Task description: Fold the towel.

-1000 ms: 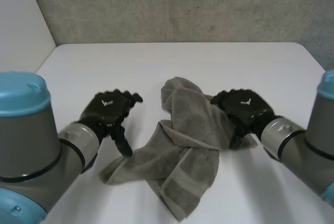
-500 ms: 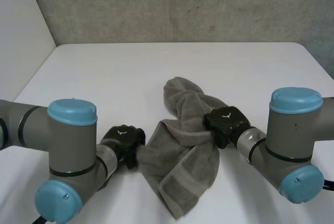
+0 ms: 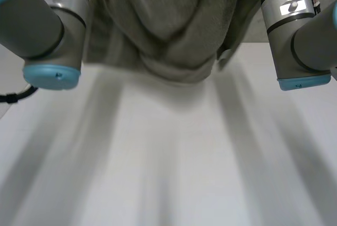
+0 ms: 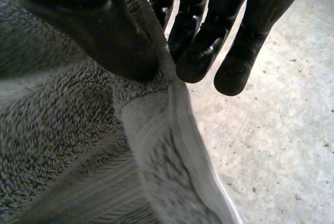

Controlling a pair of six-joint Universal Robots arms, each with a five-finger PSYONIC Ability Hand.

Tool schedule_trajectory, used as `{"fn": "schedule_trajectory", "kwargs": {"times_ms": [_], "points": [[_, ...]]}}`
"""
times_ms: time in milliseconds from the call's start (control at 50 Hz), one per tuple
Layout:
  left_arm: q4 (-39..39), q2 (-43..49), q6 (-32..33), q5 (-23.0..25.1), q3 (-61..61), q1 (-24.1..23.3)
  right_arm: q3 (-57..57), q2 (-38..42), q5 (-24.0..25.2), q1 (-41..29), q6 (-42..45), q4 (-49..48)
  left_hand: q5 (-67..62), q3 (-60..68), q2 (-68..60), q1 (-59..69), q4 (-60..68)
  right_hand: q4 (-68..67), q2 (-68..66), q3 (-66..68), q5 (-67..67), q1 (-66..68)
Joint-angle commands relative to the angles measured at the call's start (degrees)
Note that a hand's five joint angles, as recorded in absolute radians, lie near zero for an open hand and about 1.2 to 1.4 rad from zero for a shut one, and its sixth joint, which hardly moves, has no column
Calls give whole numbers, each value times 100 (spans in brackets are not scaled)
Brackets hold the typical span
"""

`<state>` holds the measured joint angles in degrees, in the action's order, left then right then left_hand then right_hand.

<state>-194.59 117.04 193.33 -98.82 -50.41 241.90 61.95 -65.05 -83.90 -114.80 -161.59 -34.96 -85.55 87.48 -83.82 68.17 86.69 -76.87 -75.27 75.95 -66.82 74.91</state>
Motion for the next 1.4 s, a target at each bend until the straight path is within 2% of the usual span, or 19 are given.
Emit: {"fn": "schedule_trajectory", "kwargs": {"times_ms": [20,100,200,220,260,300,440,520,540,560,580,600,700,960,1000,1040,1080,1180,1400], "points": [[-105,-243,3,3,-831,6,394,-16,111,46,-144,963,1555,-748,382,1183,-669,-313,-473,405,-318,509],[-237,-436,29,73,-2057,41,942,-113,234,151,-197,1000,1555,-748,382,1183,-669,-313,-473,405,-318,509],[-482,-489,38,266,-3287,138,1976,-367,935,248,-118,1253,1555,-748,382,1183,-669,-313,-473,405,-318,509],[-622,-489,47,354,-3700,217,1979,-368,937,248,-118,1255,1555,-748,382,1183,-669,-313,-473,405,-318,509],[-772,-489,99,468,-4096,313,2460,-411,1244,318,-22,1700,1555,-748,382,1183,-669,-313,-473,405,-318,509],[-914,-471,188,618,-4452,349,2671,-412,1315,353,101,1973,1555,-748,382,1183,-669,-313,-473,405,-318,509],[-1239,-418,1223,1075,-5400,454,3490,-376,1359,441,761,2591,2021,-1214,848,717,-1135,-313,-473,405,-318,509],[-1239,-419,1453,1093,-5506,560,3920,-412,1351,494,814,2363,3202,-2394,2028,-463,-2315,-313,-473,405,-318,509],[-1239,-401,1471,1084,-5515,560,3921,-412,1350,494,814,2362,4234,-3427,3061,-1495,-3348,-313,-473,405,-318,509],[-1239,-401,1471,1084,-5515,560,4017,-420,1342,494,814,2266,4245,-3437,3071,-1506,-3358,-313,-473,405,-318,509],[-1239,-392,1471,1084,-5524,569,4087,-429,1342,503,814,2170,5460,-4653,4287,-2722,-4574,-313,-473,405,-318,509],[-1239,-375,1462,1084,-5533,578,4088,-429,1342,503,814,2169,6039,-5231,4865,-3300,-5152,-313,-473,405,-318,509],[-1230,-296,1462,1075,-5542,560,4220,-429,1324,591,805,1975,6714,-5907,5541,-3976,-5828,-313,-473,405,-318,509],[-1186,-366,1462,1067,-5770,517,4439,-438,1307,749,796,1598,6516,-5709,5343,-3778,-5630,-313,-473,405,-318,509],[-1195,-366,1453,1058,-5779,499,4457,-455,1280,758,796,1571,6129,-5321,4955,-3390,-5242,-313,-473,405,-318,509],[-1239,-375,1444,1040,-5779,481,4457,-456,1219,766,796,1562,4856,-4048,3682,-2117,-3969,-313,-473,405,-318,509],[-1256,-375,1444,1040,-5779,472,4457,-464,1131,766,796,1553,4617,-3810,3443,-1878,-3731,-313,-473,405,-318,509],[-1441,-392,1436,1040,-5805,464,4457,-508,832,766,770,1545,4867,-4060,3693,-2128,-3980,-313,-473,405,-318,509],[-2241,-445,1480,1093,-6253,394,4448,-491,823,758,743,1545,6363,-5556,5190,-3624,-5477,-313,-473,405,-318,509]]}}
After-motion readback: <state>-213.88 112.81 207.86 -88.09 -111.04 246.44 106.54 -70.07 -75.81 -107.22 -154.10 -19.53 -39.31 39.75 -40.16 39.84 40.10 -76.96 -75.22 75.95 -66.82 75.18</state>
